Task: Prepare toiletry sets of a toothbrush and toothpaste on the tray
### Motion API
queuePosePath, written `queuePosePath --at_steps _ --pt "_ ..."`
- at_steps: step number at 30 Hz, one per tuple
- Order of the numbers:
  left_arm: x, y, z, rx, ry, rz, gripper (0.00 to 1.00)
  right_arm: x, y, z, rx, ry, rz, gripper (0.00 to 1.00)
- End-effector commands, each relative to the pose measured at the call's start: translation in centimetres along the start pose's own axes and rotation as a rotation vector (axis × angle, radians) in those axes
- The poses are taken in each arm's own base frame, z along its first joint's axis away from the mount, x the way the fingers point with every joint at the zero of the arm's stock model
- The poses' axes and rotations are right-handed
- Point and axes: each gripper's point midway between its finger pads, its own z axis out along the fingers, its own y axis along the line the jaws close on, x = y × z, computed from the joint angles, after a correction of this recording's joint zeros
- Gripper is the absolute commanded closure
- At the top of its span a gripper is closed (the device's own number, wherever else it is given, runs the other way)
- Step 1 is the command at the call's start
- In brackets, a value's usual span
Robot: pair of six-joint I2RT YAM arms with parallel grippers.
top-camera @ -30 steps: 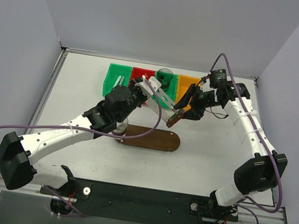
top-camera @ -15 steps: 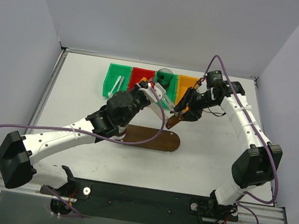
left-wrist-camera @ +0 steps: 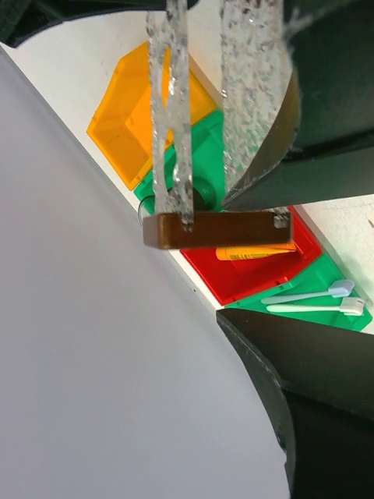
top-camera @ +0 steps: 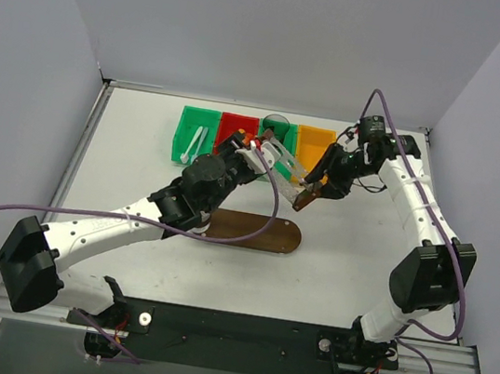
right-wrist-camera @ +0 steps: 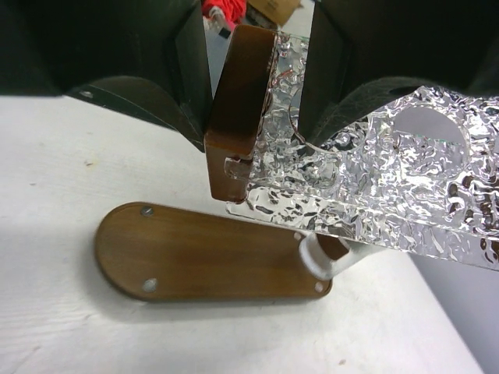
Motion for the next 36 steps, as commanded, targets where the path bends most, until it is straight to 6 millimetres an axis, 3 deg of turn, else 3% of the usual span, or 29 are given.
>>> queuePosePath --at_steps 1,6,13,14,20,21,22,23,25,26,28,29,30,33,36 --pt "-2.1 0.3 0.4 -0.017 -0.071 -0.036 0.34 -2.2 -0.1 -2.4 0.024 -0.145 -0.043 1.00" --pt "-1.4 -0.8 0.7 0.022 -0.048 -0.021 0.24 -3.2 -0.8 -2.6 0.042 -0.221 -0.070 1.00" --pt "-1.5 -0.8 0.5 0.038 -0.013 -0.107 0.21 -4.6 -2.2 -4.0 0.106 -0.351 -0.172 1.00" --pt "-2.9 -0.2 0.4 0.031 -0.031 -0.138 0.21 -4.5 -2.4 -4.4 0.111 -0.369 -0.182 1.00" --pt "-4.4 3.5 -1.2 0.015 0.023 -0.249 0.19 -4.3 -4.2 -5.4 0.169 -0.453 -0.236 1.00" --pt "-3.5 3.2 -1.6 0.061 0.062 -0.262 0.19 -4.1 -4.5 -5.2 0.174 -0.447 -0.242 1.00" --pt "-2.3 5.2 -1.4 0.033 0.091 -0.303 0.19 -3.9 -4.7 -5.1 0.174 -0.448 -0.258 1.00" --pt "-1.9 5.8 -1.9 0.033 0.102 -0.403 0.18 -3.4 -5.3 -4.9 0.186 -0.440 -0.265 1.00" --pt "0.9 7.0 -2.4 0.030 0.181 -0.489 0.18 -2.9 -5.6 -4.8 0.201 -0.444 -0.291 1.00" --pt "2.8 9.2 -2.7 -0.041 0.223 -0.553 0.17 -2.3 -5.8 -4.6 0.208 -0.435 -0.321 1.00" --pt "5.7 9.3 -3.6 -0.016 0.313 -0.607 0.17 -1.7 -5.6 -4.4 0.209 -0.434 -0.365 1.00" --pt "7.3 11.1 -4.0 -0.059 0.345 -0.661 0.17 -1.3 -5.4 -4.4 0.206 -0.432 -0.404 1.00" --pt "8.6 11.1 -4.6 -0.059 0.393 -0.701 0.17 -0.5 -4.9 -3.8 0.199 -0.411 -0.442 1.00" --pt "10.6 11.7 -5.6 -0.084 0.435 -0.841 0.17 0.9 -4.4 -2.4 0.196 -0.358 -0.514 1.00" --pt "10.6 11.4 -6.2 -0.087 0.411 -0.866 0.17 1.7 -4.1 -1.0 0.196 -0.317 -0.539 1.00"
